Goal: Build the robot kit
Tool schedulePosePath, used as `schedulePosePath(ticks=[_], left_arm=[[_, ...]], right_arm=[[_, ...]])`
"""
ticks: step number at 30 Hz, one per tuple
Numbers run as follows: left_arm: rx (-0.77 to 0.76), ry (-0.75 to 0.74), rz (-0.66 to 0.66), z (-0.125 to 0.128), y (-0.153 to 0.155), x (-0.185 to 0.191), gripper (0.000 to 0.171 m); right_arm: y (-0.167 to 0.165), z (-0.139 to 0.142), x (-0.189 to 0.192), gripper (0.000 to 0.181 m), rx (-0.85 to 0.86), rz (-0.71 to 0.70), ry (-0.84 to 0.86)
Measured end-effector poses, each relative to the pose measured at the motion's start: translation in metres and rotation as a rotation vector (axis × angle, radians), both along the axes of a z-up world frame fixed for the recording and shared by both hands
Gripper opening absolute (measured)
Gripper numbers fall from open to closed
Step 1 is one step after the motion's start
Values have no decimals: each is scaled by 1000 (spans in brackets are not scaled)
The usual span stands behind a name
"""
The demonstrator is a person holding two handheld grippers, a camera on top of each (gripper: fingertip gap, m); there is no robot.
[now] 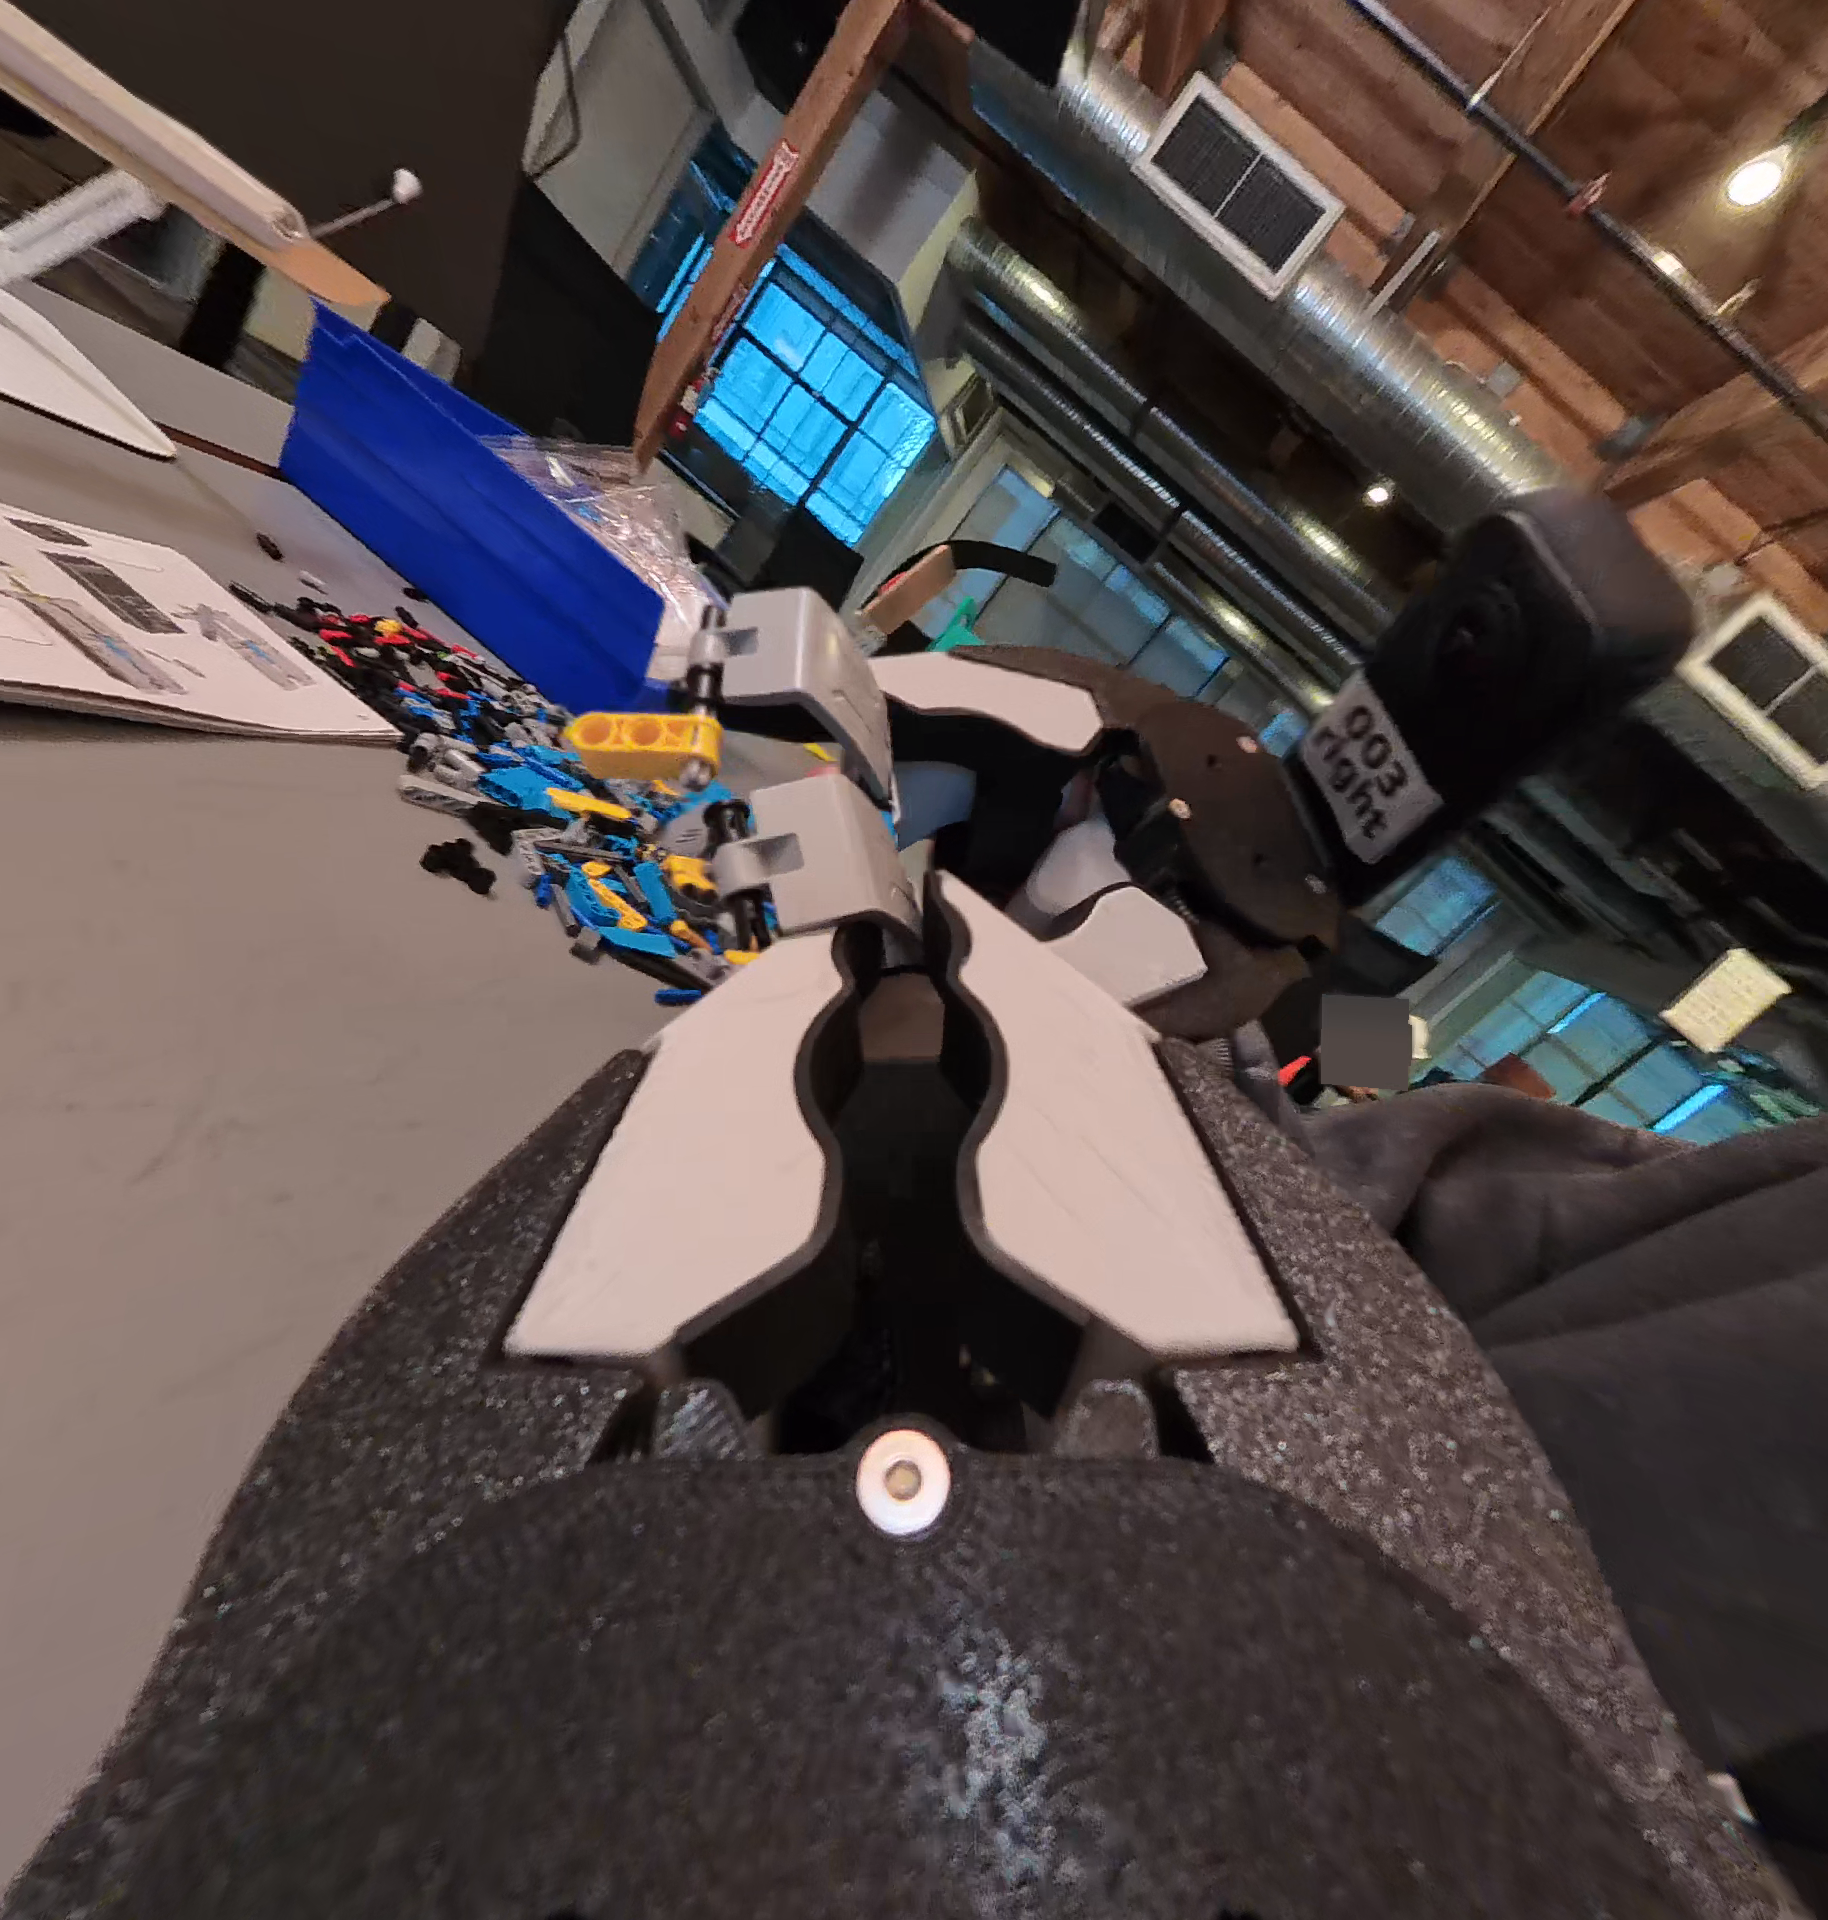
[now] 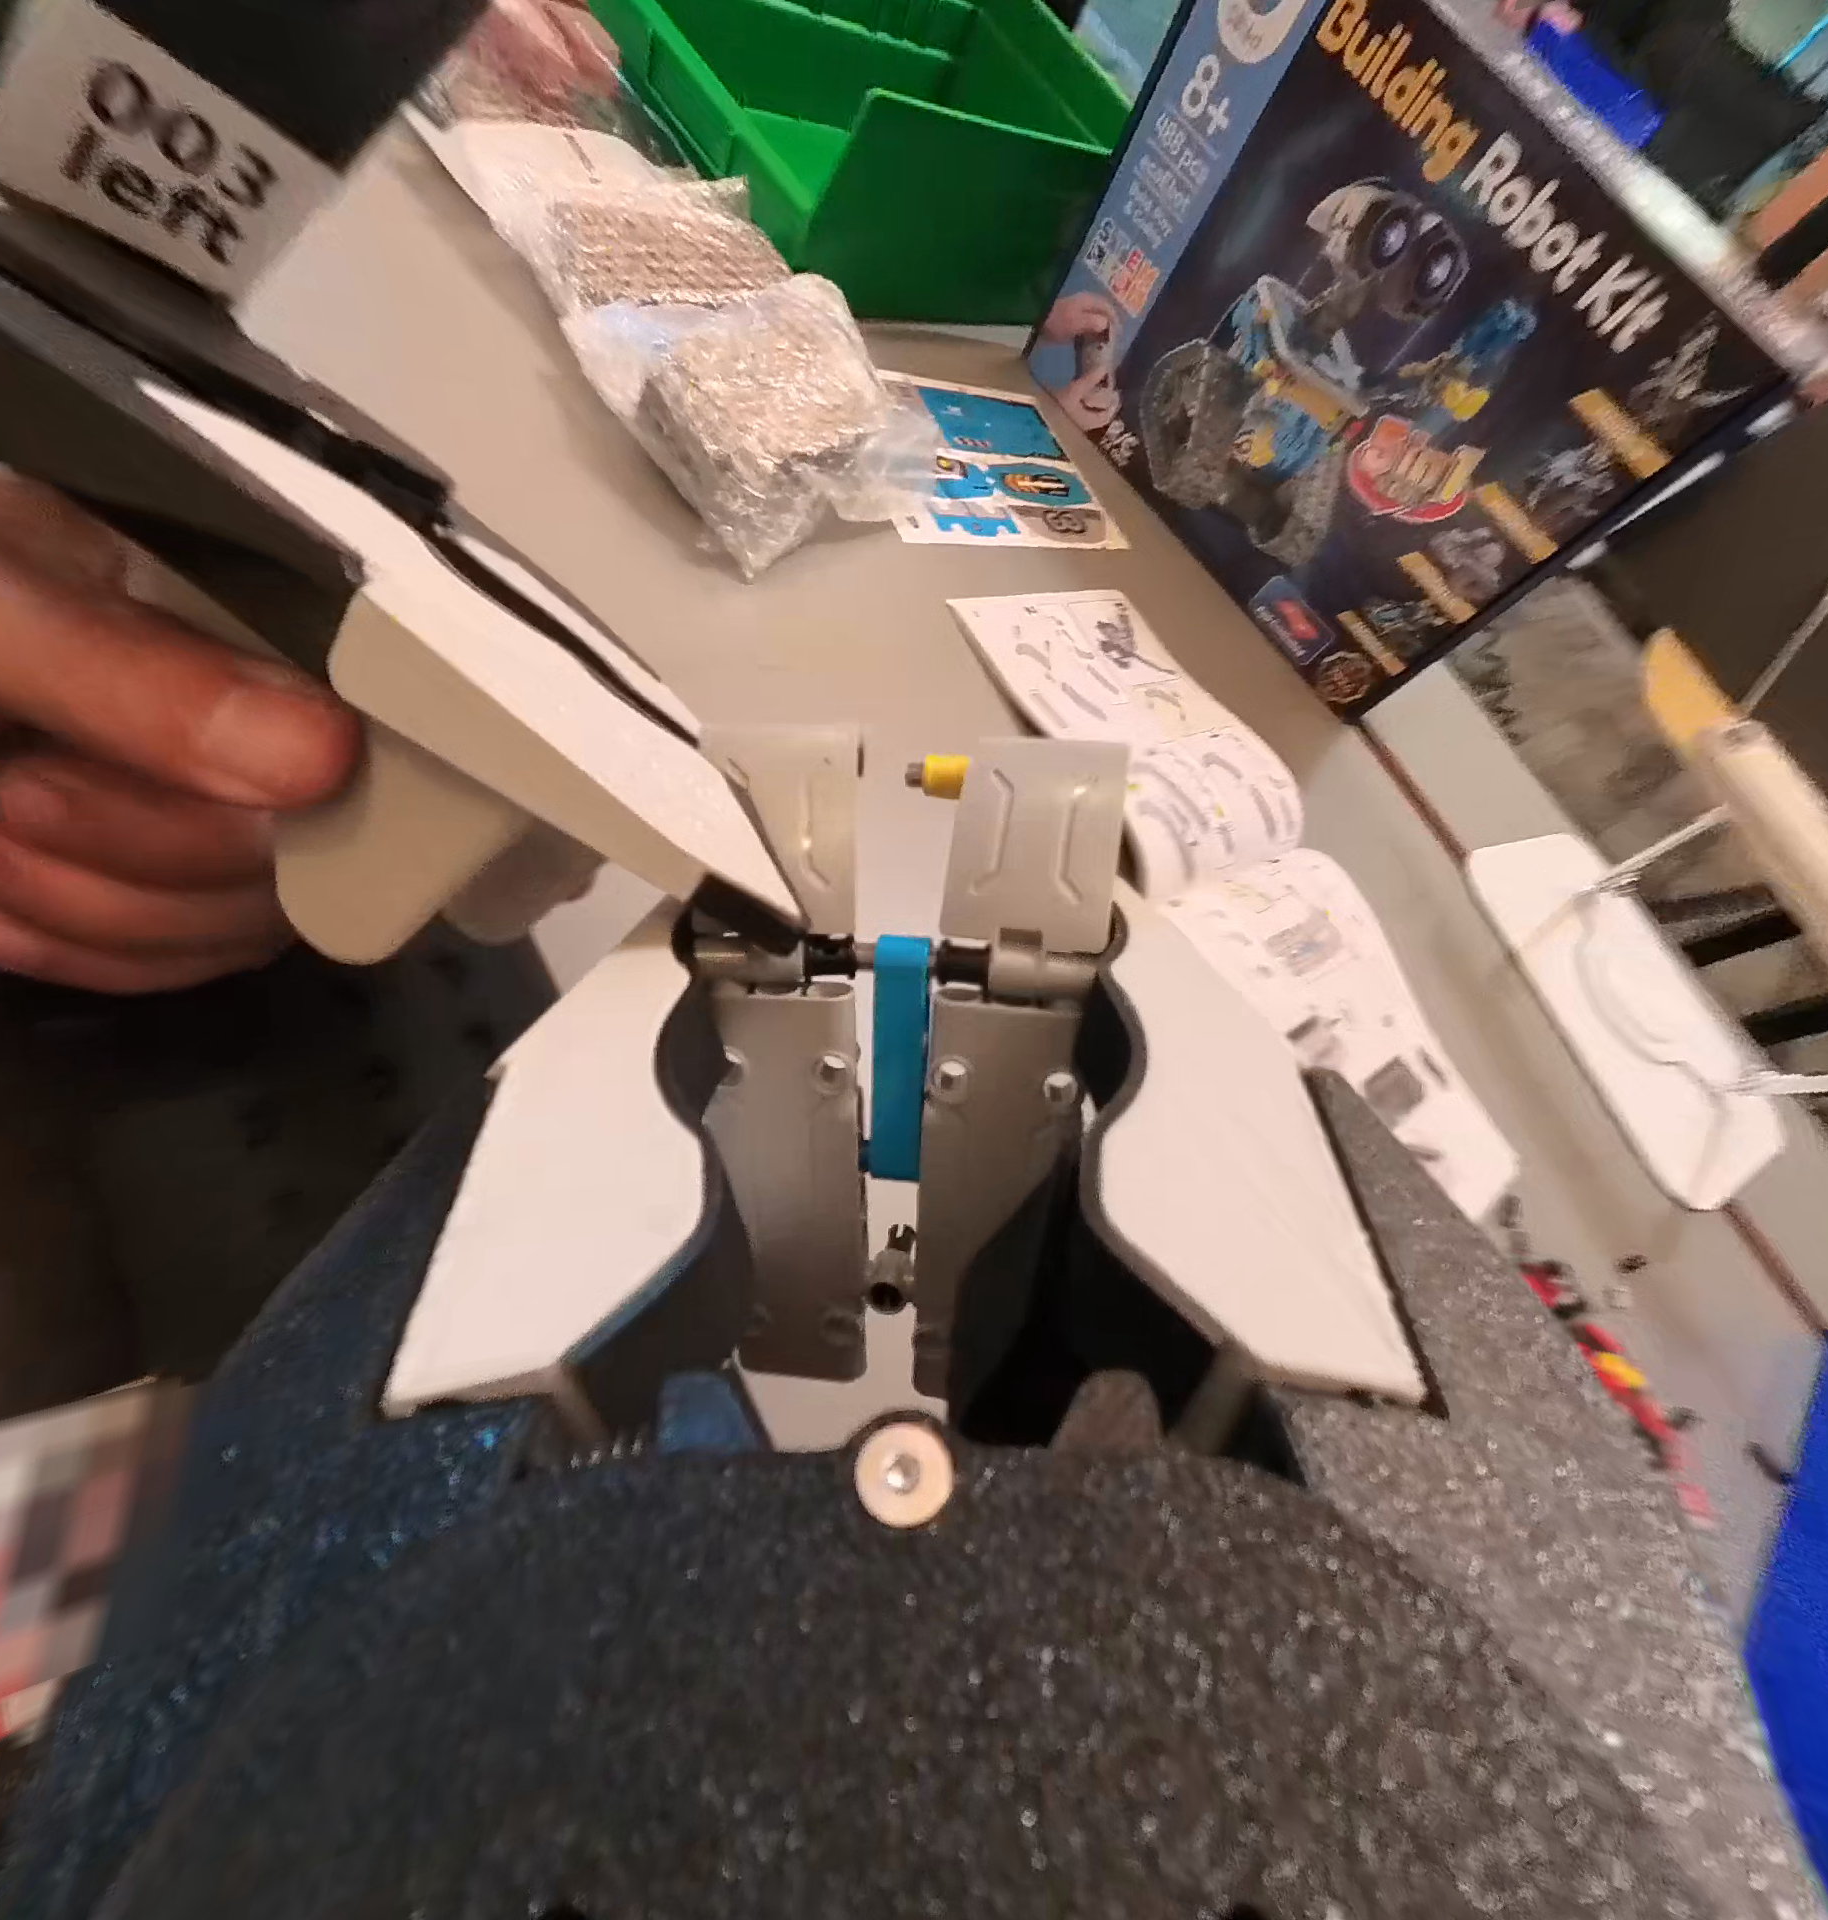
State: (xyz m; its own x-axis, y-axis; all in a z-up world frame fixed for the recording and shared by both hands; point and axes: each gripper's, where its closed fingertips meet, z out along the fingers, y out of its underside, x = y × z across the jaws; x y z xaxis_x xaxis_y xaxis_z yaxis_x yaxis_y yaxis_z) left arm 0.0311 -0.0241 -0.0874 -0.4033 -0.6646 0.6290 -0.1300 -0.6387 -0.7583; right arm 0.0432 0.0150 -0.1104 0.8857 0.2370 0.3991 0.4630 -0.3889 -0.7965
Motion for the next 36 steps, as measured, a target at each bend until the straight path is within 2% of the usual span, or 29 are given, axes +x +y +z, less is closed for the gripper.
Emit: schedulePosePath(ticks=[2, 4, 8, 11, 15, 22, 23, 25, 27, 28, 30, 32, 34, 36], left_arm=[[-22, -21, -32, 6, 0, -2, 5], [34, 11, -3, 1, 1, 0, 4], [39, 60, 35, -7, 5, 4, 4], [29, 54, 17, -6, 4, 3, 4], [72, 65, 47, -8, 4, 4, 4], [93, 83, 48, -8, 5, 3, 4], [95, 64, 42, -4, 4, 2, 6], [131, 14, 6, 7, 3, -5, 12], [143, -31, 115, 18, 29, -11, 25], [167, -71, 149, 23, 38, -17, 25], [254, -58, 175, 17, 38, -15, 25], [375, -29, 101, 9, 6, -3, 44], [531, -31, 116, 6, -19, 10, 57], [629, -100, 178, 17, -29, 16, 44]], right_arm=[[2, 6, -2, 69, 54, 12, 38], [4, 1, 0, 71, 43, 11, 28], [7, -4, 10, 71, 67, -40, -157], [8, -6, 5, 71, 41, 2, -76], [9, -4, 5, 72, 97, 13, -97], [9, -5, 4, 69, 75, -9, -42], [8, -3, 1, 69, 82, 12, 14], [7, 7, -4, 69, 83, 67, 283], [8, 24, 8, 68, 124, 60, 544], [7, 34, 19, 69, 164, 39, 636], [5, 47, 38, 69, 246, -31, 679], [3, 53, 37, 69, 302, -84, 688], [4, 57, 23, 70, 333, -110, 655], [5, 65, 7, 69, 355, -110, 615]])
